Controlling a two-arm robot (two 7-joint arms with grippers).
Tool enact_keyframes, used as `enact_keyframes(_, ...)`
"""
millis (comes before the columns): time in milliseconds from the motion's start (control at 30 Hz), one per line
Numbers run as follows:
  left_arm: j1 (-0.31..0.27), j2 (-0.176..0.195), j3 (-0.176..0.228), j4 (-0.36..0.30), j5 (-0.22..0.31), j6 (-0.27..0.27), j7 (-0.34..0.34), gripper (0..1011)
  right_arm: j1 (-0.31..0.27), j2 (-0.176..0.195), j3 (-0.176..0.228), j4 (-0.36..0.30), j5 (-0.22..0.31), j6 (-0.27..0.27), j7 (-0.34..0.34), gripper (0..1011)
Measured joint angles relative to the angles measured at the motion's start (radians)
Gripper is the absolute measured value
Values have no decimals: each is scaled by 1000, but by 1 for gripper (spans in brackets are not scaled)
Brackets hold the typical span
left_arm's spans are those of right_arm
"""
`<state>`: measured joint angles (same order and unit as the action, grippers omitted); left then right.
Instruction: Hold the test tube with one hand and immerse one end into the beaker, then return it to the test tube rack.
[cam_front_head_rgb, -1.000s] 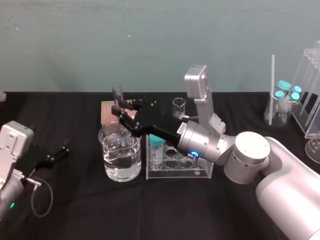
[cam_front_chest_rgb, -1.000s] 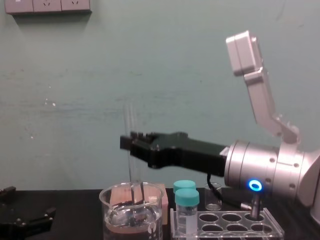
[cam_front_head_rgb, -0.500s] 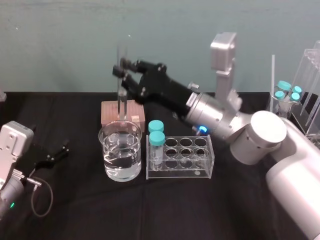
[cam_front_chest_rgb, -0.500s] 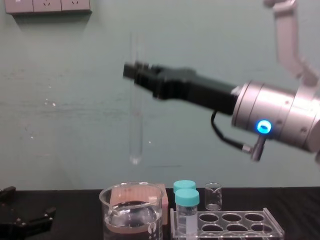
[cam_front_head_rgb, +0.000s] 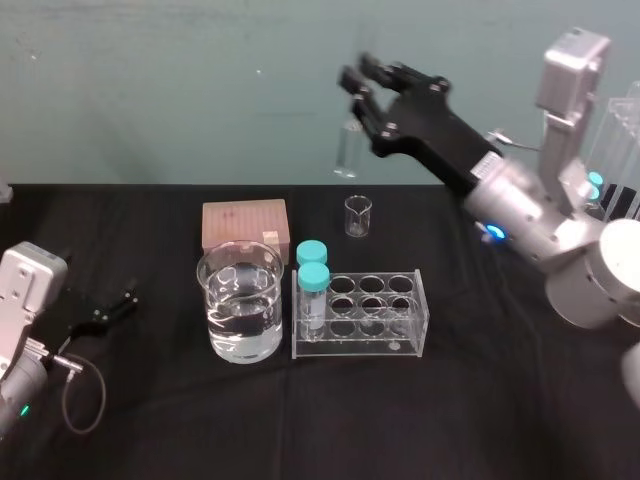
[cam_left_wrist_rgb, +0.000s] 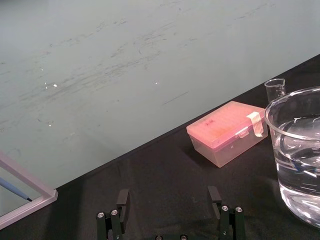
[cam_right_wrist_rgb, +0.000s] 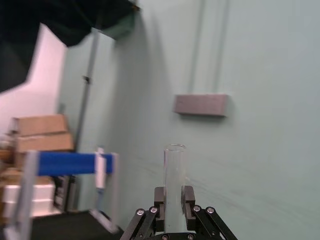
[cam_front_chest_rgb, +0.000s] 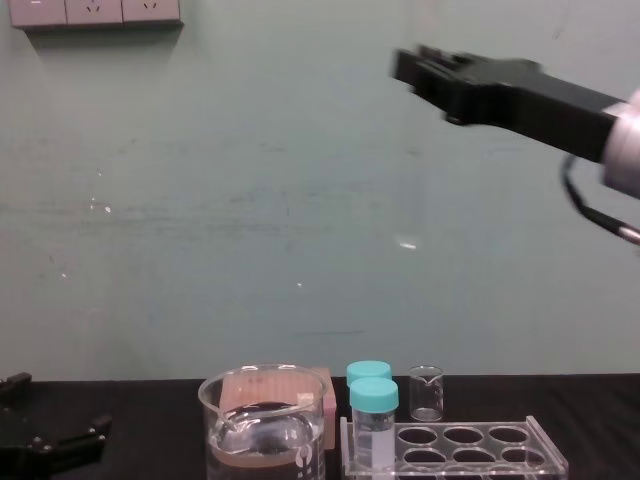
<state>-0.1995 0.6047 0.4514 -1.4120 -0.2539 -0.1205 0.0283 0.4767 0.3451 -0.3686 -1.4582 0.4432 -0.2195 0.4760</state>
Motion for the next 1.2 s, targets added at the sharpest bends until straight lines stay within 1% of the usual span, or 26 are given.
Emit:
enact_keyframes(67, 0, 0, 0, 0, 0, 0, 0, 1000, -24, 11, 15, -19, -11, 11, -24, 225)
enact_keyframes(100, 0, 0, 0, 0, 0, 0, 0, 1000, -48, 21, 29, -35, -21, 22, -46, 226)
enact_keyframes(200, 0, 0, 0, 0, 0, 0, 0, 1000, -93, 37, 52, -60, -40, 36, -76, 225)
enact_keyframes(333, 0, 0, 0, 0, 0, 0, 0, 1000, -137, 46, 69, -68, -64, 41, -100, 225)
enact_keyframes(467, 0, 0, 0, 0, 0, 0, 0, 1000, -168, 49, 82, -65, -83, 52, -116, 225)
enact_keyframes(733, 0, 0, 0, 0, 0, 0, 0, 1000, -205, 39, 99, -38, -101, 69, -120, 226)
enact_keyframes(1200, 0, 0, 0, 0, 0, 0, 0, 1000, -233, 11, 126, -11, -114, 59, -103, 225)
